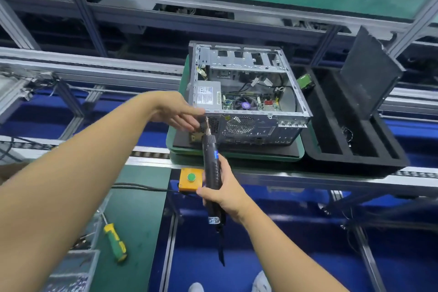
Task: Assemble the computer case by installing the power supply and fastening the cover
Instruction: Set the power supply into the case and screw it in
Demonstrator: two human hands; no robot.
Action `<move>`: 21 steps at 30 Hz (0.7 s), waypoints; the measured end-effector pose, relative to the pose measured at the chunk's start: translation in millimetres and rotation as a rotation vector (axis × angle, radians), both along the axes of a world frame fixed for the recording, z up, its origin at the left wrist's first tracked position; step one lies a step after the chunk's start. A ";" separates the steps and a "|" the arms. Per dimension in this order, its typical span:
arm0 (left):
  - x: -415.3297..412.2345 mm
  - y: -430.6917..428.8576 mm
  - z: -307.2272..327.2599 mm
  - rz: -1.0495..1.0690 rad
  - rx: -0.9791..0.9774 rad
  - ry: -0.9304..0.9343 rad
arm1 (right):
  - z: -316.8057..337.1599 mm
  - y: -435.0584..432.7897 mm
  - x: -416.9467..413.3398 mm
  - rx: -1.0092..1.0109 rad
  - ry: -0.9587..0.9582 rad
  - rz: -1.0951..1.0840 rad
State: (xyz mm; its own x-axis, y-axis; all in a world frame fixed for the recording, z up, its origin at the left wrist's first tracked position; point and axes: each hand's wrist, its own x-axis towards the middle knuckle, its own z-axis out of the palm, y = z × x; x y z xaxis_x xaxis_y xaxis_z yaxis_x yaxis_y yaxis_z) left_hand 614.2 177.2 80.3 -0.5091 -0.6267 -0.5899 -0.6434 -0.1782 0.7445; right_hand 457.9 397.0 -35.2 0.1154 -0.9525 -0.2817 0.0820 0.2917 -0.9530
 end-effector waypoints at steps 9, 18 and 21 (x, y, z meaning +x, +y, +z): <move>-46.6 -55.3 -19.7 -0.173 -0.884 -0.372 | -59.2 9.2 26.1 0.152 0.049 0.000; -70.5 -54.5 -69.7 -0.082 -0.946 -0.464 | -79.9 -16.7 28.1 0.202 0.091 0.009; -70.7 -53.8 -72.1 -0.043 -0.978 -0.446 | -84.6 -19.6 32.1 0.199 0.095 0.014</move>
